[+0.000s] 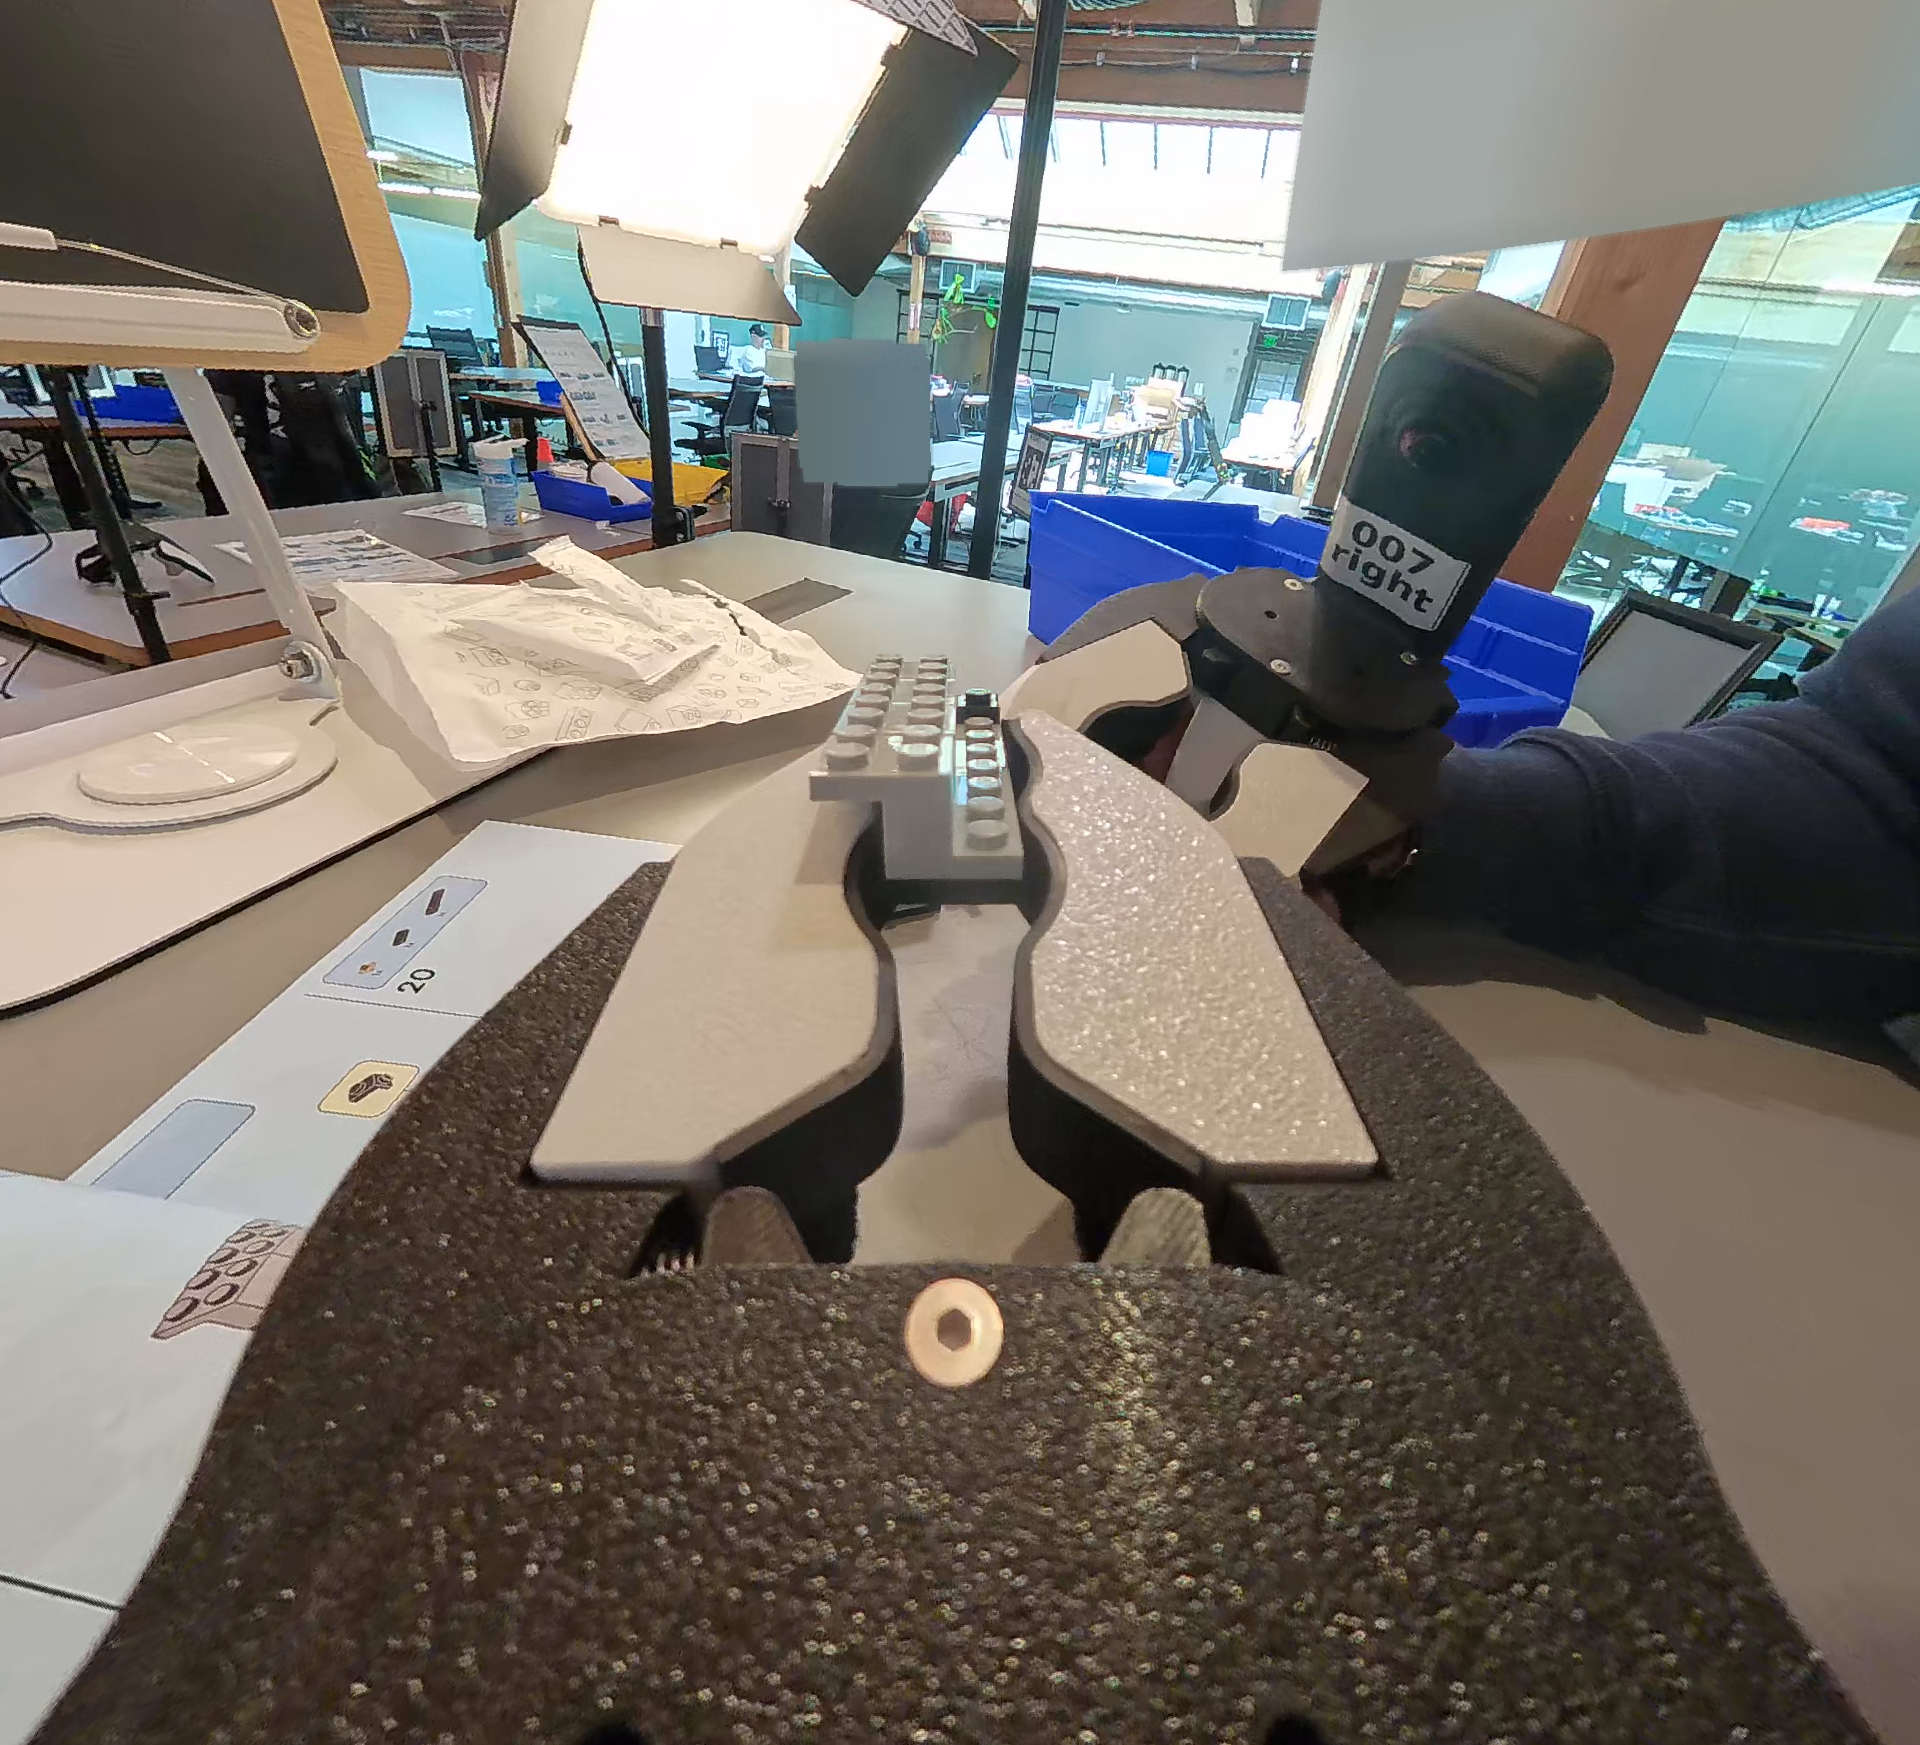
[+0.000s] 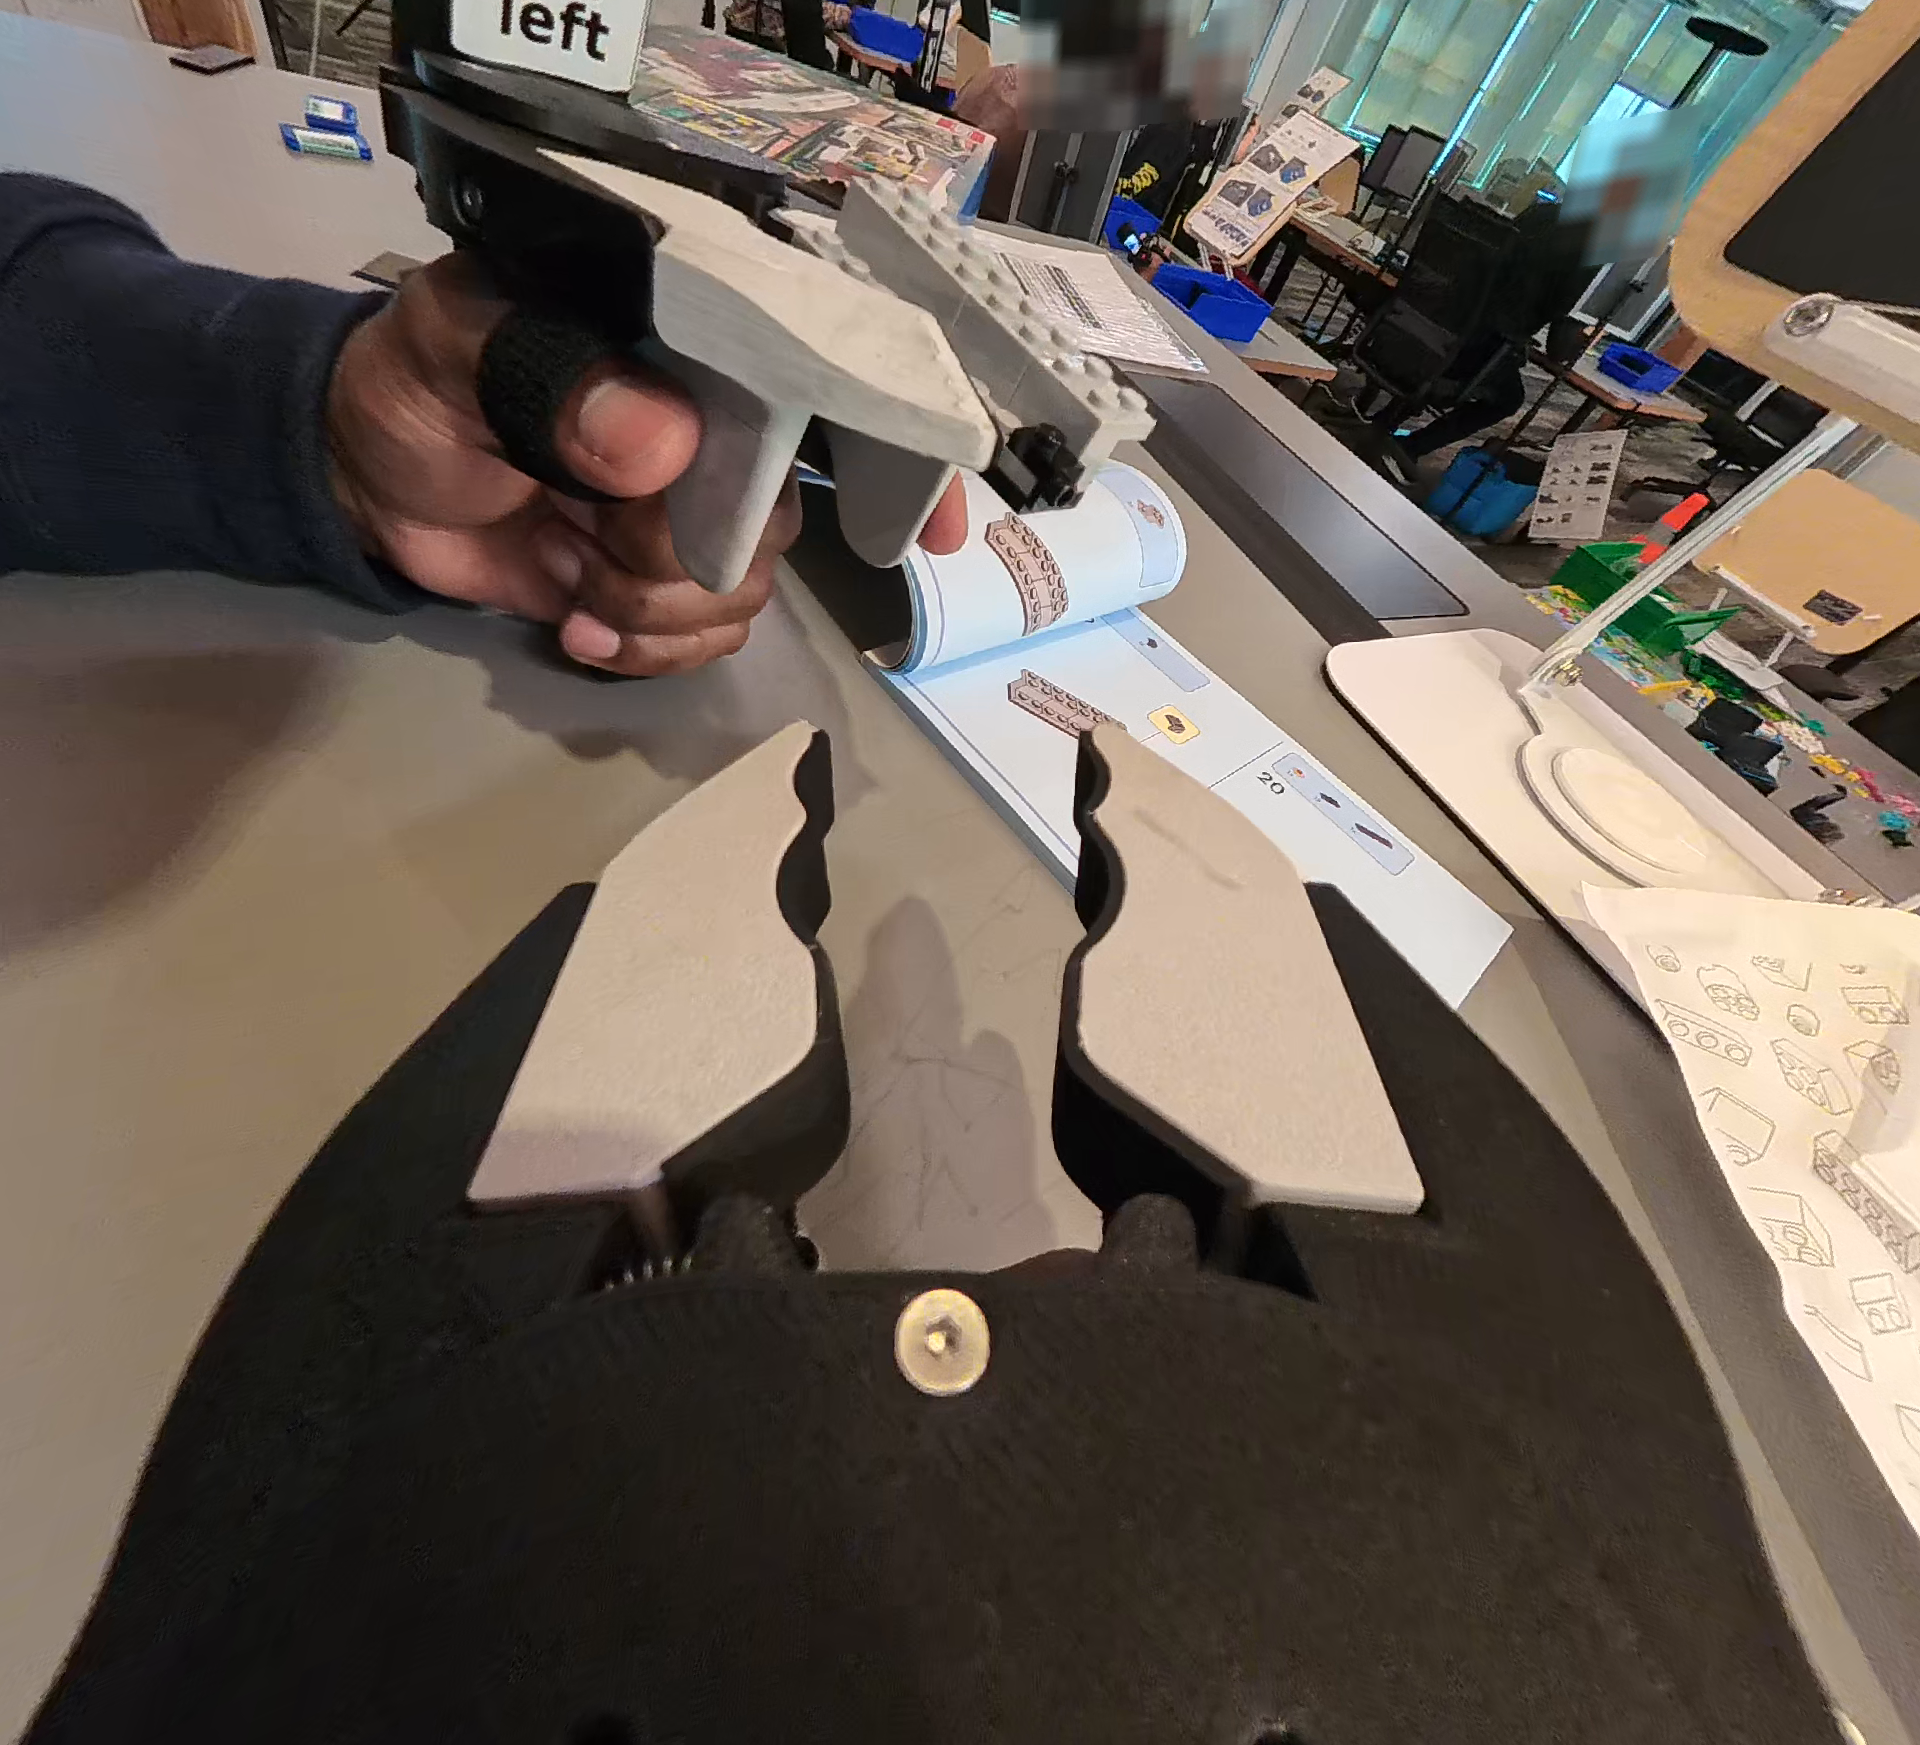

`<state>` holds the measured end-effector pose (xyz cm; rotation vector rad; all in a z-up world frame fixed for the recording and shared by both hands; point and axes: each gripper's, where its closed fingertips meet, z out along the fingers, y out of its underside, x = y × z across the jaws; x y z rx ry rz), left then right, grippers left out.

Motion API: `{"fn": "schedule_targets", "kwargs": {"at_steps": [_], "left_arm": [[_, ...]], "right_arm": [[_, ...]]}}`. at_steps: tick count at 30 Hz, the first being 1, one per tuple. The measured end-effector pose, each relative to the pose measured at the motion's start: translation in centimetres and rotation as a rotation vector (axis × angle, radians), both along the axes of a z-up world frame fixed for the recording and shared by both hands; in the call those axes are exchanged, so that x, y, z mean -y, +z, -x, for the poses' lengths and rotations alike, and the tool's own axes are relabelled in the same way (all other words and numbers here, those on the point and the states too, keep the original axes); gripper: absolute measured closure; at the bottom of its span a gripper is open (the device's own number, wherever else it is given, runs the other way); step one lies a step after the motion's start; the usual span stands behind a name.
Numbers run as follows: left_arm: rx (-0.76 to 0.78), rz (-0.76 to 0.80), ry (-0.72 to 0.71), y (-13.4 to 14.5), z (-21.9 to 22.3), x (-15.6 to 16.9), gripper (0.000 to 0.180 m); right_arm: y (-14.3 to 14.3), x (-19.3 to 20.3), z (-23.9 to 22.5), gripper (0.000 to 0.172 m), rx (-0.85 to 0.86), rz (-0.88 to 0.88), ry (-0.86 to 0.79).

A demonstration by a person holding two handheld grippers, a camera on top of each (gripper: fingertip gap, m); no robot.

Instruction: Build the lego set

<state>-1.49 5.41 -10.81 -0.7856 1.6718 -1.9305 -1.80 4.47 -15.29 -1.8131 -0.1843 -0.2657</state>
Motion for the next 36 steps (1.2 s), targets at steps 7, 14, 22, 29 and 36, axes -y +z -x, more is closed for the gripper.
{"fn": "schedule_targets", "kwargs": {"at_steps": [7,14,22,29,36], "left_arm": [[-0.004,0.021,0.0,0.1,-0.06,-0.26,0.163],[0.007,-0.002,0.005,0.04,0.06,-0.03,0.163],[0.015,-0.018,0.005,-0.02,0.16,0.15,0.163],[0.021,-0.035,-0.002,-0.09,0.3,0.41,0.163],[0.022,-0.037,-0.002,-0.1,0.32,0.43,0.163]], "right_arm": [[-0.4,-0.16,0.14,0.128,0.021,0.026,0.0],[-0.31,-0.14,-0.12,0.129,-0.009,0.023,-0.002],[-0.38,-0.18,-0.15,0.13,-0.012,0.027,-0.002],[-0.25,-0.12,-0.33,0.131,-0.032,0.019,-0.003],[-0.13,-0.06,-0.53,0.132,-0.052,0.01,-0.008]]}}
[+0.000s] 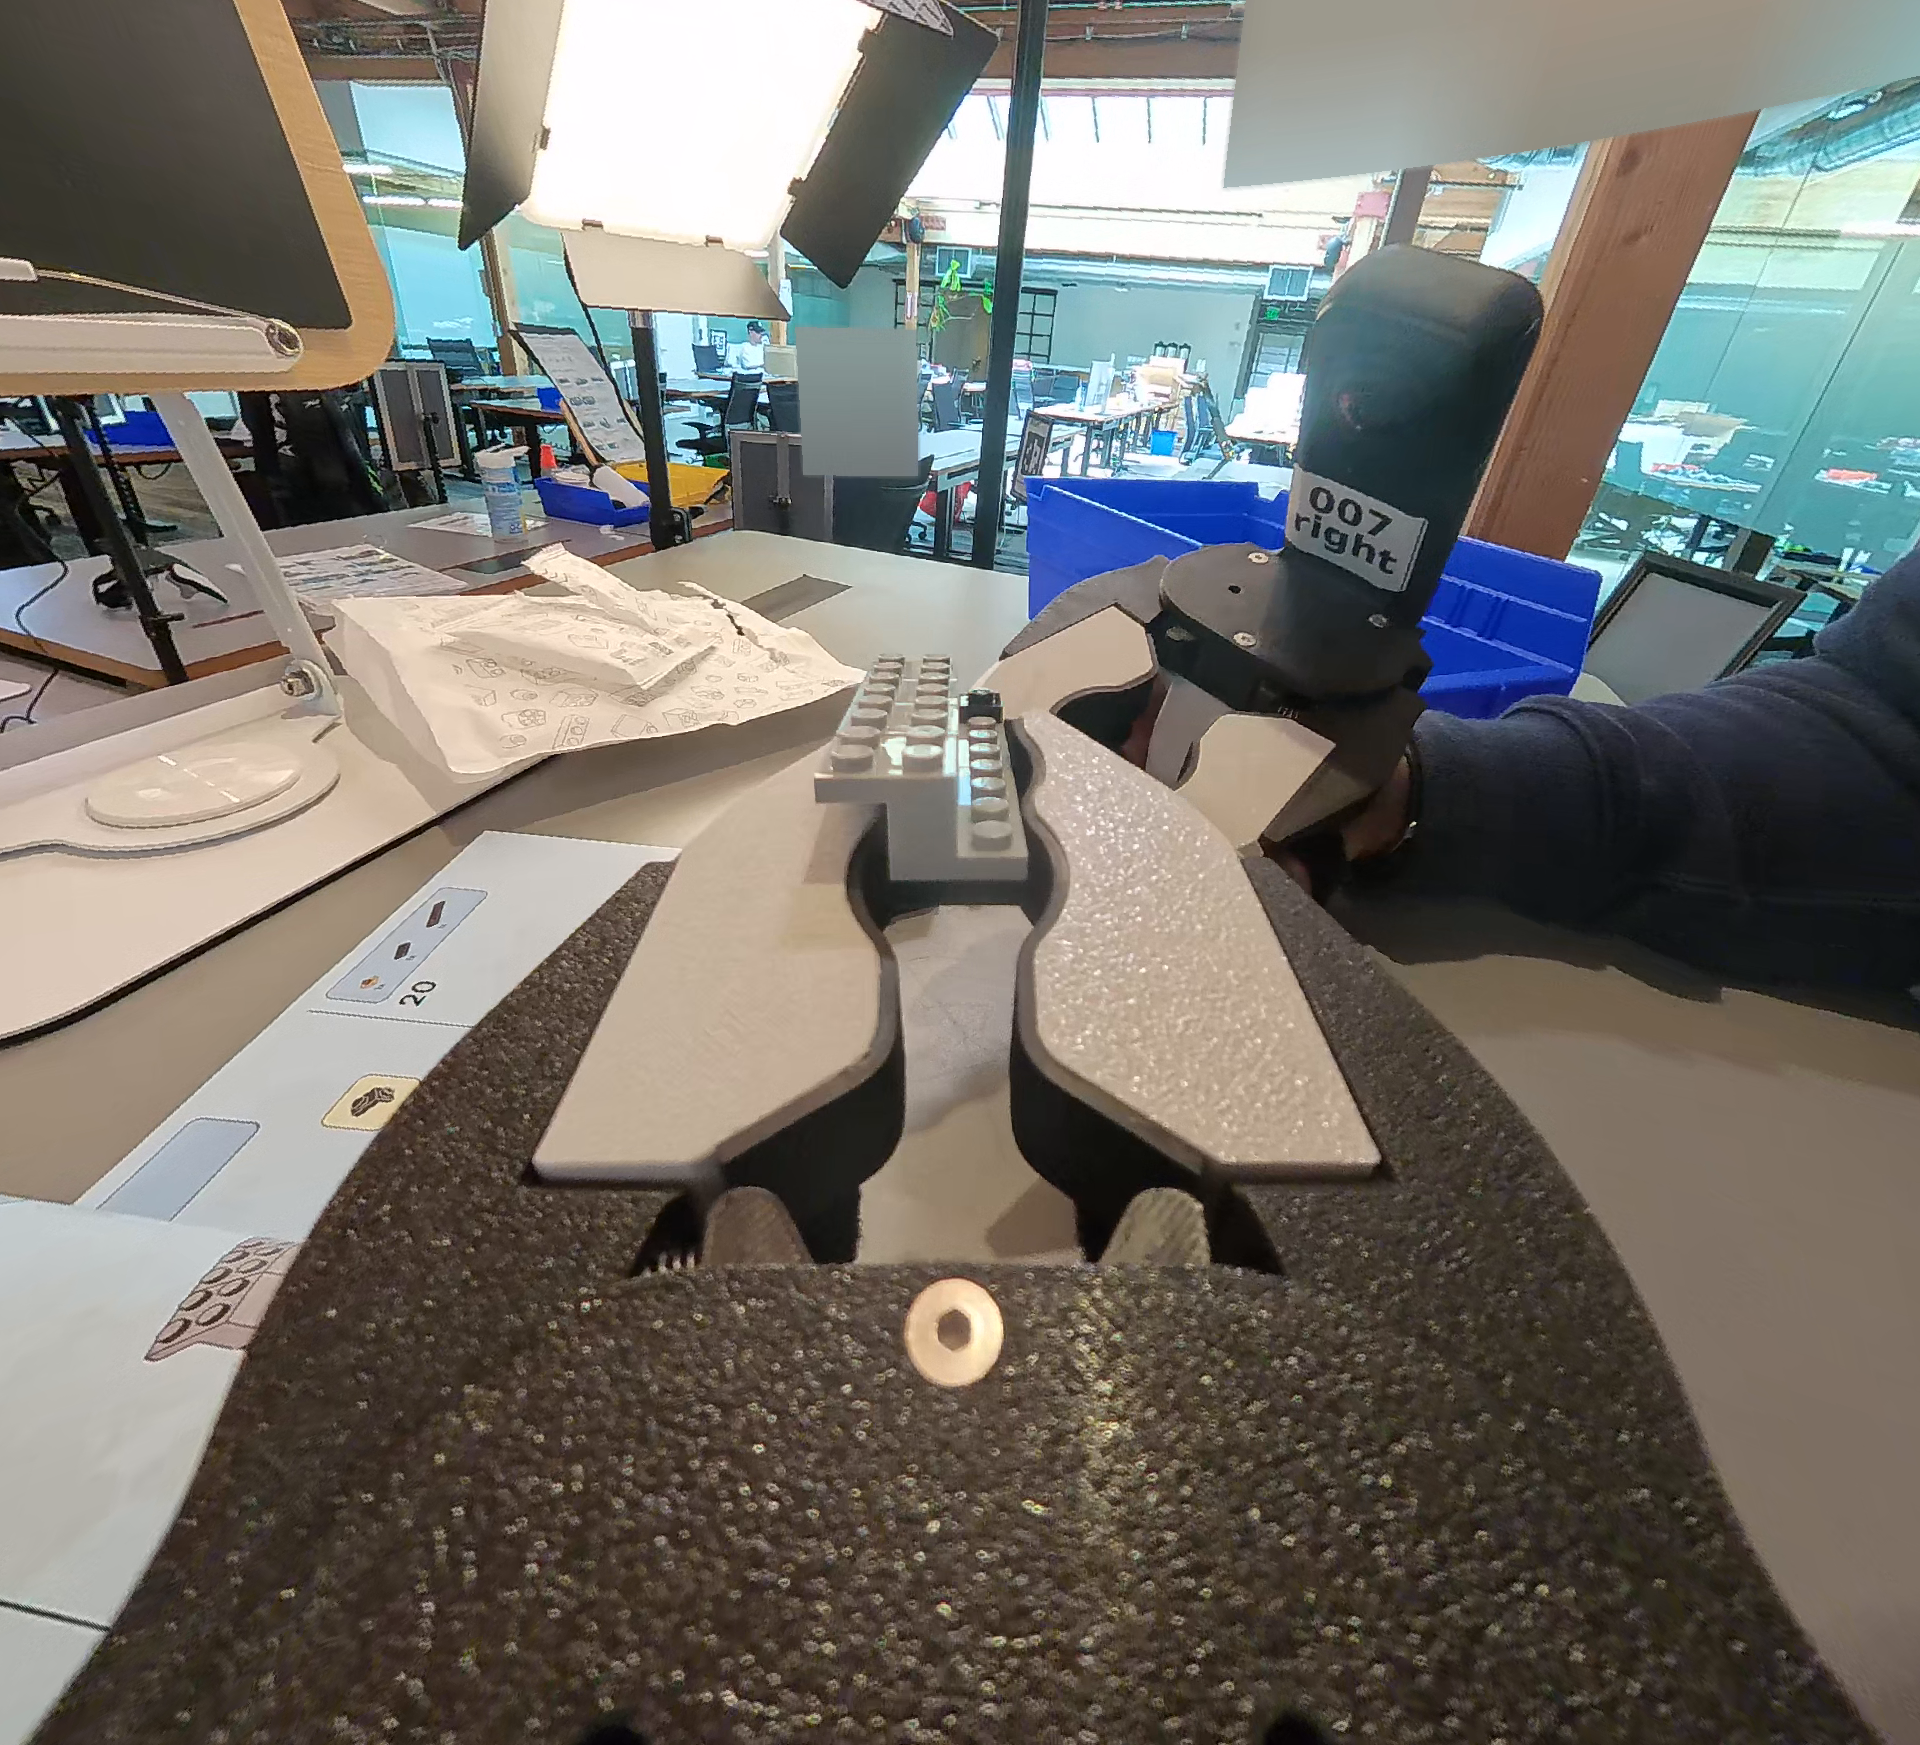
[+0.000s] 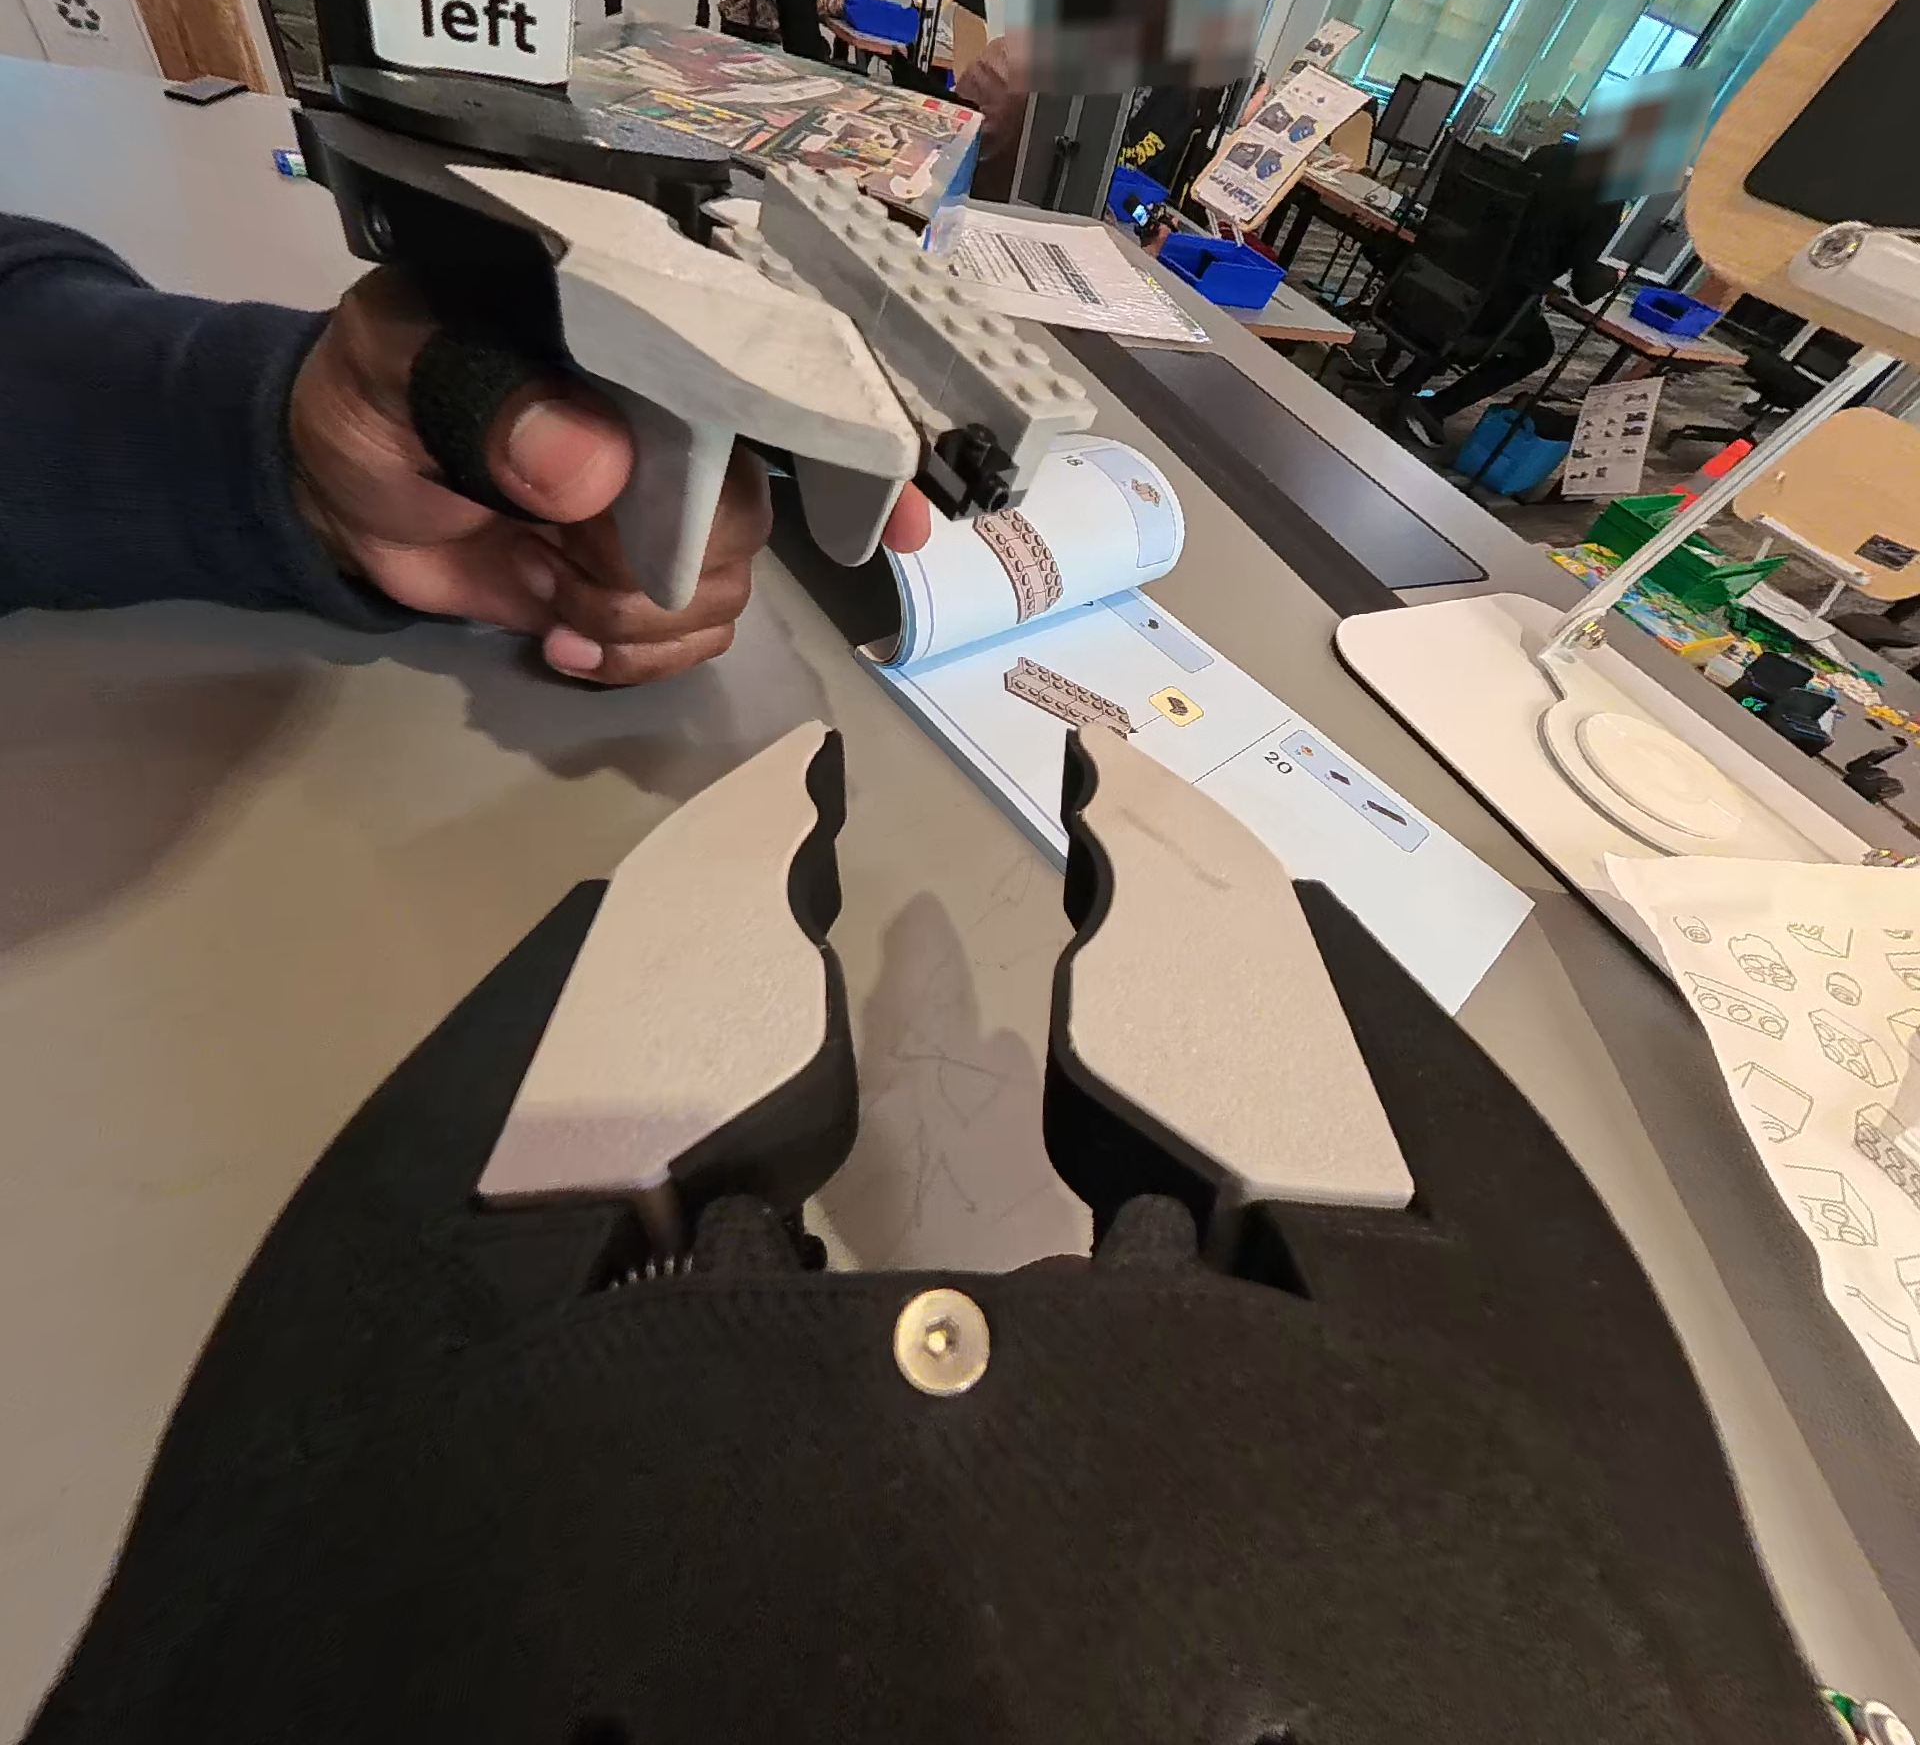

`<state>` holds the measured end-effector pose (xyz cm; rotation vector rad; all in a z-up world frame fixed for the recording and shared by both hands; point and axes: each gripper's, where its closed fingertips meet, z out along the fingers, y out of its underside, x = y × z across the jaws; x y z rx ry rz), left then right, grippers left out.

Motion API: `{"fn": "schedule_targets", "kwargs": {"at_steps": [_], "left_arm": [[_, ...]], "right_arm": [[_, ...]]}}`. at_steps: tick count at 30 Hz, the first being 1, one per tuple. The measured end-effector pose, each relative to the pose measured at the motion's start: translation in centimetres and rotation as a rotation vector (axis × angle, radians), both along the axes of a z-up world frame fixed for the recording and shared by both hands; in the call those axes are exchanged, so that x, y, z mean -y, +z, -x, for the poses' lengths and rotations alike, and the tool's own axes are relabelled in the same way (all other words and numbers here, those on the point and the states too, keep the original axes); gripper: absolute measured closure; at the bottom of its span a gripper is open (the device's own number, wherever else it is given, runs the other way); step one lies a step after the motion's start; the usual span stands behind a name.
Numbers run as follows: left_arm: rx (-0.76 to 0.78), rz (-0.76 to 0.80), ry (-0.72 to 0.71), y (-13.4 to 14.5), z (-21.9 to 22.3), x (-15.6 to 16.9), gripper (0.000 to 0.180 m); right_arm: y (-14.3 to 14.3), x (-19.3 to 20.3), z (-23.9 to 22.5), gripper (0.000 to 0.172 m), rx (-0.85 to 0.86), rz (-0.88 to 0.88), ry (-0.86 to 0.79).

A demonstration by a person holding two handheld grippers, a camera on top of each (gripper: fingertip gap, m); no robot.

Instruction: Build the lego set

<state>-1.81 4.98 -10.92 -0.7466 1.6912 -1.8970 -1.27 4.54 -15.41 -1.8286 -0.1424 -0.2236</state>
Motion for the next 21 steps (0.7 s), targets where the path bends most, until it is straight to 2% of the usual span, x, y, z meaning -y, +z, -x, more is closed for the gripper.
{"fn": "schedule_targets", "kwargs": {"at_steps": [17,21], "left_arm": [[-0.008,0.0,0.004,-0.06,-0.15,0.02,0.163],[-0.001,0.017,-0.002,0.11,-0.03,-0.17,0.163]], "right_arm": [[-0.78,-0.34,0.57,0.132,0.052,0.048,0.013],[-0.63,-0.33,0.39,0.132,0.022,0.04,0.014]]}}
